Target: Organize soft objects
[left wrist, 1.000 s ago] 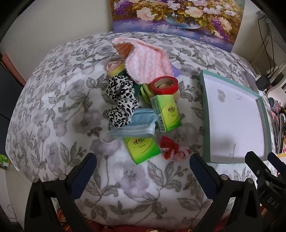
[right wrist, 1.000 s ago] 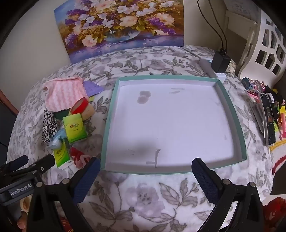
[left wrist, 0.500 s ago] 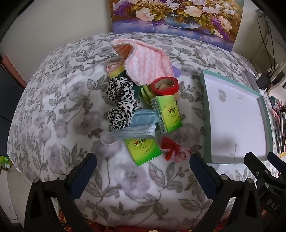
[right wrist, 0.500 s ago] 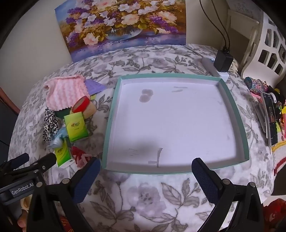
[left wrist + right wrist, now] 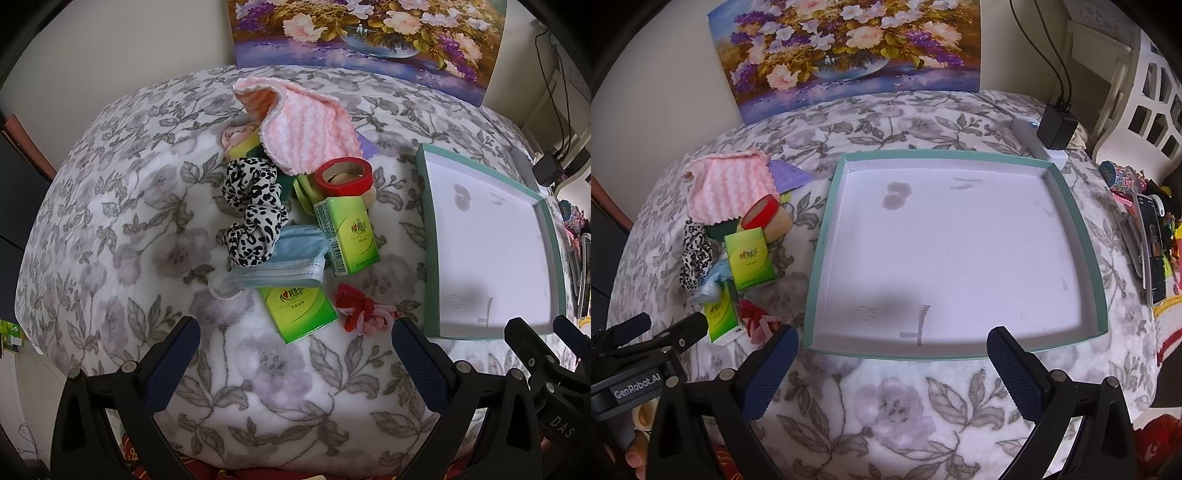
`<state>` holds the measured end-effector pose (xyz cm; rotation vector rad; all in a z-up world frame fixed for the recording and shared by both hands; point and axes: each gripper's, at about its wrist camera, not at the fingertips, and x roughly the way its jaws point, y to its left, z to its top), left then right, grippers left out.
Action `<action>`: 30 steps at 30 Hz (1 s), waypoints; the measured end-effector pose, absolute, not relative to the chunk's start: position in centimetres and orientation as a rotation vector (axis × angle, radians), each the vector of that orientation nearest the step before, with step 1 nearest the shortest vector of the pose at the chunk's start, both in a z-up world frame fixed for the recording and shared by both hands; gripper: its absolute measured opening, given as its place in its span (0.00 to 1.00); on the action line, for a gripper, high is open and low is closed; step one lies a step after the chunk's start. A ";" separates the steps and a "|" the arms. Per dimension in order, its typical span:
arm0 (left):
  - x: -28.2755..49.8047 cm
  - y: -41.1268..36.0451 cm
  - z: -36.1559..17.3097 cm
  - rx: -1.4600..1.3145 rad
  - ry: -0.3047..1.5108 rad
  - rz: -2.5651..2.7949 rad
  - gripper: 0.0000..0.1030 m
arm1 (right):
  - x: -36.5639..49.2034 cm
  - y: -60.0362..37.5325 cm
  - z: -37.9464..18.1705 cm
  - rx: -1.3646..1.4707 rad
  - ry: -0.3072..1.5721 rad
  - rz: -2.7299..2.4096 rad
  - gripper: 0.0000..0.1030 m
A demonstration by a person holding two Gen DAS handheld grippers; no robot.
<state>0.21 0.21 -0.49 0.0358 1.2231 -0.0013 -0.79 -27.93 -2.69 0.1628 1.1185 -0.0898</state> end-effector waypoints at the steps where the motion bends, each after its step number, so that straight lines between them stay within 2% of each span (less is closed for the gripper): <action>1: 0.2 0.3 -0.5 0.036 1.223 0.000 1.00 | -0.8 -27.9 -2.7 0.163 1.118 -0.090 1.00; 30: 0.6 0.7 -0.4 0.017 1.233 0.030 1.00 | -0.8 -28.0 -2.8 0.161 1.124 -0.086 1.00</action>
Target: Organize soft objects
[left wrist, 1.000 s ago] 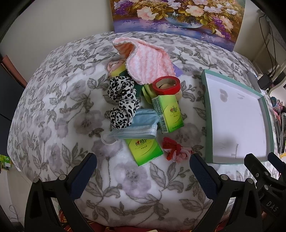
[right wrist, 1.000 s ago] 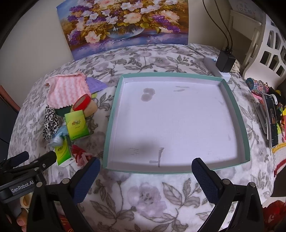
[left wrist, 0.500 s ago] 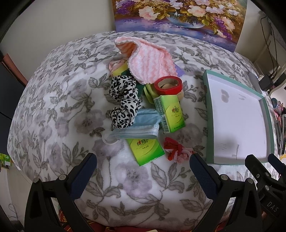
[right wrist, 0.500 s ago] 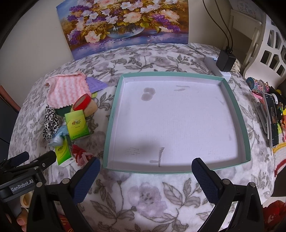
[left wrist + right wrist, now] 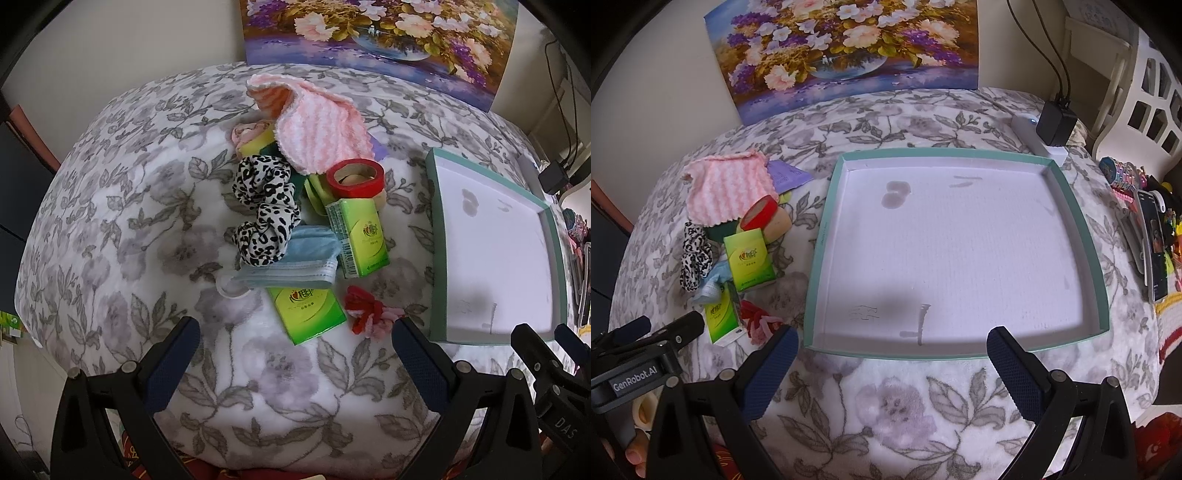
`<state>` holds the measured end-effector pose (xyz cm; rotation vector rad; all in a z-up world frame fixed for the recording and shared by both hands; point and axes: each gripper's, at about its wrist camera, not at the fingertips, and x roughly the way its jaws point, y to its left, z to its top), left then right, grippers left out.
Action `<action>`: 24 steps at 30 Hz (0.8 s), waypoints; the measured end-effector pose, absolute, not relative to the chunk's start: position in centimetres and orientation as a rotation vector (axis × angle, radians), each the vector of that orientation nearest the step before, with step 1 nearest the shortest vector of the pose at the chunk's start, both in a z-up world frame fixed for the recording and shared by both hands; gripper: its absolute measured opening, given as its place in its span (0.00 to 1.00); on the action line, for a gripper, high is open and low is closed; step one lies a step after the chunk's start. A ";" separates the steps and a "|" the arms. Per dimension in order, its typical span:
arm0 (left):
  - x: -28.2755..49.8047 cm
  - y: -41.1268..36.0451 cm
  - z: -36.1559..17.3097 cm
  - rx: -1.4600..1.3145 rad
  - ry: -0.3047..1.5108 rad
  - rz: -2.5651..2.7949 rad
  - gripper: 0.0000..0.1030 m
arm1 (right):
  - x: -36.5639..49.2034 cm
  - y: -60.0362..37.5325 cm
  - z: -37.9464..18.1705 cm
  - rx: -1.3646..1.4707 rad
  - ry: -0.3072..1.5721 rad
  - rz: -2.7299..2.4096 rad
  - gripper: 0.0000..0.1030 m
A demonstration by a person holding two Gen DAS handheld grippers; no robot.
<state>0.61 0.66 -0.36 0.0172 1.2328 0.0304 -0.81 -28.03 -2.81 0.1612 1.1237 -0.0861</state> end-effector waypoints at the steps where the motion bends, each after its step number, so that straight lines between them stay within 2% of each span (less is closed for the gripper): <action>1: 0.6 0.7 -0.4 0.016 1.233 0.031 1.00 | -0.8 -28.0 -2.8 0.161 1.124 -0.086 1.00; 24: 1.3 2.2 -0.4 -0.068 1.212 0.045 1.00 | -0.7 -28.3 -2.8 0.164 1.128 -0.084 1.00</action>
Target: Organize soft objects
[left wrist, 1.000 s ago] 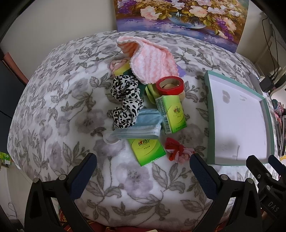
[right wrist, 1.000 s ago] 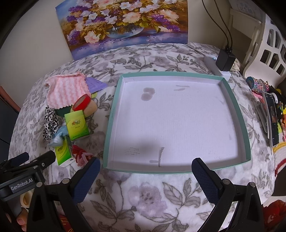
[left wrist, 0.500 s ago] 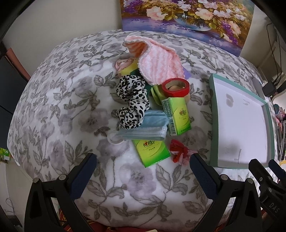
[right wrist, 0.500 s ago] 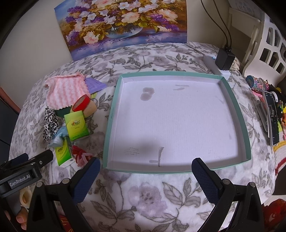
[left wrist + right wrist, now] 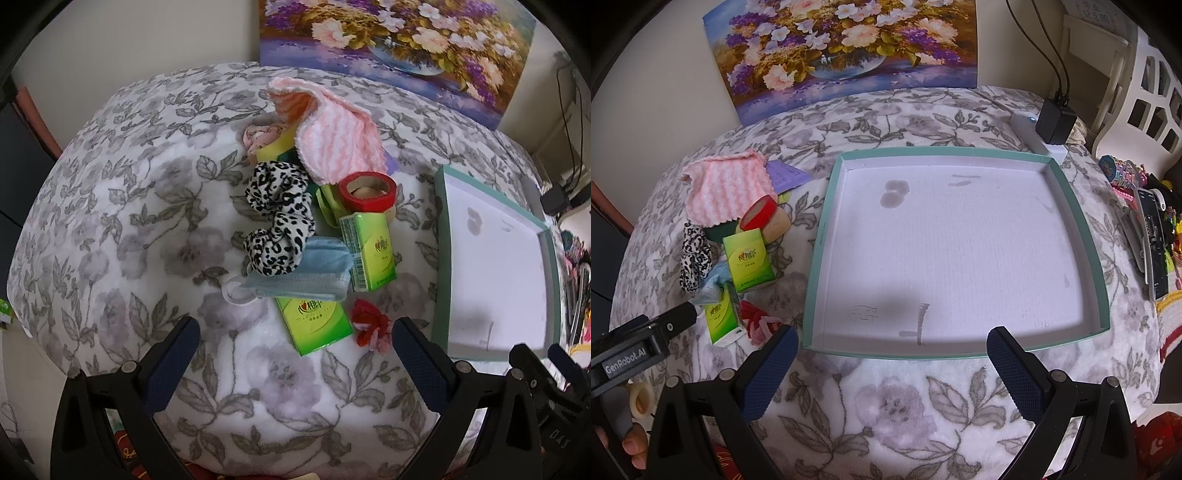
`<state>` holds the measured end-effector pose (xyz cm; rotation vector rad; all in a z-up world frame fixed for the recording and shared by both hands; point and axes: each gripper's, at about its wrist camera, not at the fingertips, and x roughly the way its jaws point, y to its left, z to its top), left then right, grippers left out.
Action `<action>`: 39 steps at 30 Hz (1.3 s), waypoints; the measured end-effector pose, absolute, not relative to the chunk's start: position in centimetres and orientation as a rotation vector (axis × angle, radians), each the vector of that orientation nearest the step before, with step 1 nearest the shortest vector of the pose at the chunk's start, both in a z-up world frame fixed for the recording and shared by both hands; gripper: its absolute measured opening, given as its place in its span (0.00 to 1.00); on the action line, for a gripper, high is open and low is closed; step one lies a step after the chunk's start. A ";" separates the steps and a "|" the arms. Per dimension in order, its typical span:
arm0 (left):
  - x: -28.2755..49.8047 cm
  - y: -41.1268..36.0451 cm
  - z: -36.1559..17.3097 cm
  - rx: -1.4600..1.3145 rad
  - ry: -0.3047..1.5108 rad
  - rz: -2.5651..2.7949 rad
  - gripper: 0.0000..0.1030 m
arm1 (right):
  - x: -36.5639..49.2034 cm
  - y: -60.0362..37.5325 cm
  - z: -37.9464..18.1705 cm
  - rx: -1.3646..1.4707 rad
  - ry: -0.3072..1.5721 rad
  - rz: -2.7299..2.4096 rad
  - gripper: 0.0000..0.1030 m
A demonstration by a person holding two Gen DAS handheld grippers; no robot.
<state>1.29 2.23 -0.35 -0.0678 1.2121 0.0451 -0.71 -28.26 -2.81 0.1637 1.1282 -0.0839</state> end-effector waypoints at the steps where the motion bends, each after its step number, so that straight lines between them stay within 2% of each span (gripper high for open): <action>1: 1.3 2.5 -0.4 -0.082 1.210 0.049 1.00 | -0.7 -28.2 -2.8 0.164 1.129 -0.083 1.00; 10: 2.0 5.0 -0.2 -0.174 1.137 0.135 1.00 | 0.1 -27.5 -2.2 0.141 1.107 -0.079 1.00; 18: 3.2 6.1 -2.3 -0.231 1.217 0.149 1.00 | 2.6 -23.6 -3.1 0.213 1.130 0.112 1.00; 22: 3.4 7.3 -2.7 -0.267 1.229 0.189 1.00 | 3.4 -20.8 -4.1 0.144 1.142 0.164 1.00; 30: 3.7 8.5 -3.8 -0.367 1.271 0.208 1.00 | 4.6 -17.5 -6.3 0.067 1.200 0.256 0.82; 34: 3.8 7.8 -4.8 -0.366 1.327 0.180 1.00 | 5.0 -16.9 -7.1 0.066 1.218 0.289 0.78; 39: 3.6 7.5 -5.6 -0.366 1.353 0.181 1.00 | 5.1 -16.2 -8.0 0.062 1.245 0.331 0.64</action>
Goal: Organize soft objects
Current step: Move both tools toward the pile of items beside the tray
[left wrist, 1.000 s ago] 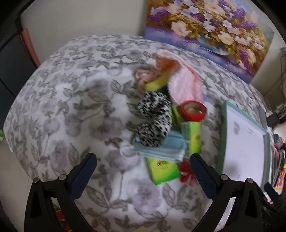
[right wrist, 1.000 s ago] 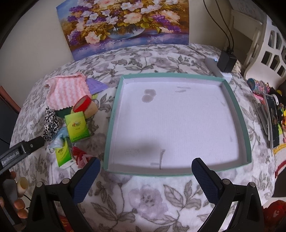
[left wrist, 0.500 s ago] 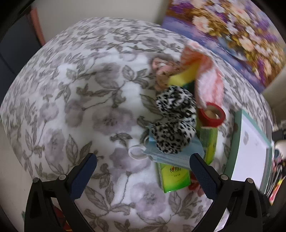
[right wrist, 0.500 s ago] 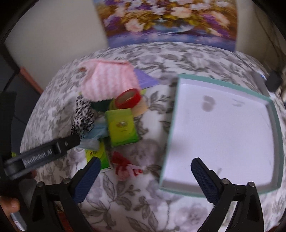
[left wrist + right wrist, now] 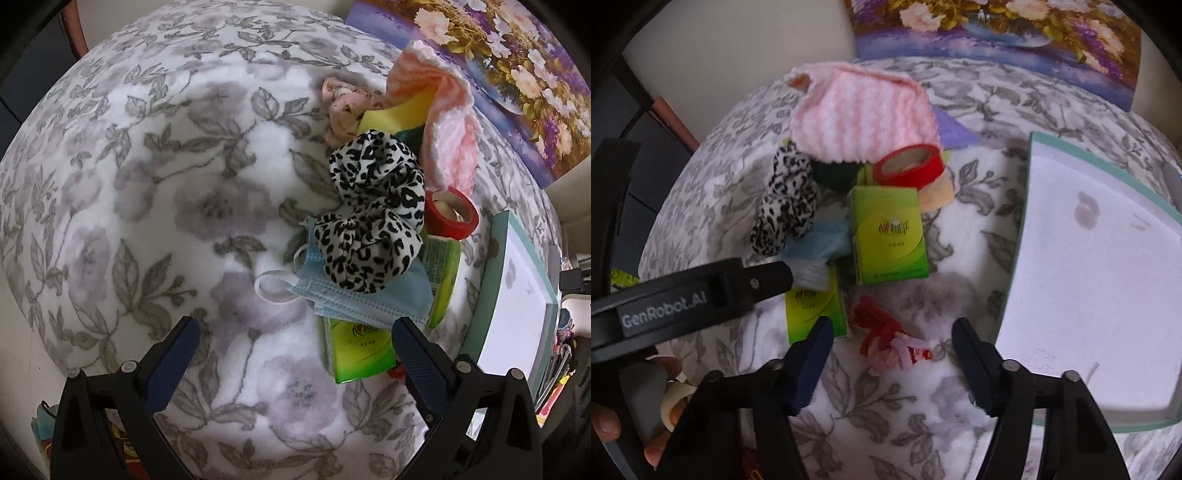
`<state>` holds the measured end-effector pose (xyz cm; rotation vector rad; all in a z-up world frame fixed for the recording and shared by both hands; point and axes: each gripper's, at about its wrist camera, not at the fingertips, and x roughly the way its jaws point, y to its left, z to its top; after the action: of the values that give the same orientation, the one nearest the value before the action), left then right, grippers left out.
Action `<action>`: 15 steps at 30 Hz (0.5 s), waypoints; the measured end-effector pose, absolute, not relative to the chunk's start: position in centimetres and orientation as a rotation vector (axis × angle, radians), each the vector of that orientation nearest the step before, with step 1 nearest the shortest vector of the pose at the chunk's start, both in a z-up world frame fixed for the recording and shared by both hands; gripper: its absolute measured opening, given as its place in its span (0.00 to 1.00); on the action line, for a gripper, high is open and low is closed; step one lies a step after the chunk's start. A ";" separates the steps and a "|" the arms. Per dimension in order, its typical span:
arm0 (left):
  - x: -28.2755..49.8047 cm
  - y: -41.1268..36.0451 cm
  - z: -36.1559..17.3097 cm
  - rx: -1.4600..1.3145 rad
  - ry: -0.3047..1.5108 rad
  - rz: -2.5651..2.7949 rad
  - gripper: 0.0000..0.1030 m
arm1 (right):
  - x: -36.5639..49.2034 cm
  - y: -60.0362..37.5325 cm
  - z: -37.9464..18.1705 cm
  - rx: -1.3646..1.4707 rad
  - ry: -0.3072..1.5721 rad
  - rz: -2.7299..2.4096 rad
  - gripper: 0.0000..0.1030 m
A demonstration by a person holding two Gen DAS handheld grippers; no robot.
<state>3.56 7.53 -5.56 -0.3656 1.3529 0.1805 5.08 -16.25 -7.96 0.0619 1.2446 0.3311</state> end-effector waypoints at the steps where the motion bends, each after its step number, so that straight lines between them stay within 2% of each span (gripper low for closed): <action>1: 3.5 7.4 -5.6 -0.363 1.353 0.178 1.00 | 5.1 -16.2 -8.3 0.066 1.257 0.333 0.63; 8: 3.7 5.8 -5.8 -0.347 1.376 0.140 1.00 | 5.4 -16.2 -10.0 0.080 1.324 0.343 0.46; 15: 4.0 2.8 -6.0 -0.293 1.388 0.082 1.00 | 5.6 -16.2 -10.7 0.094 1.347 0.352 0.41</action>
<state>3.98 2.81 -6.01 -0.2930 1.3882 0.0821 5.61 -16.21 -10.71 0.0939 1.3467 0.3516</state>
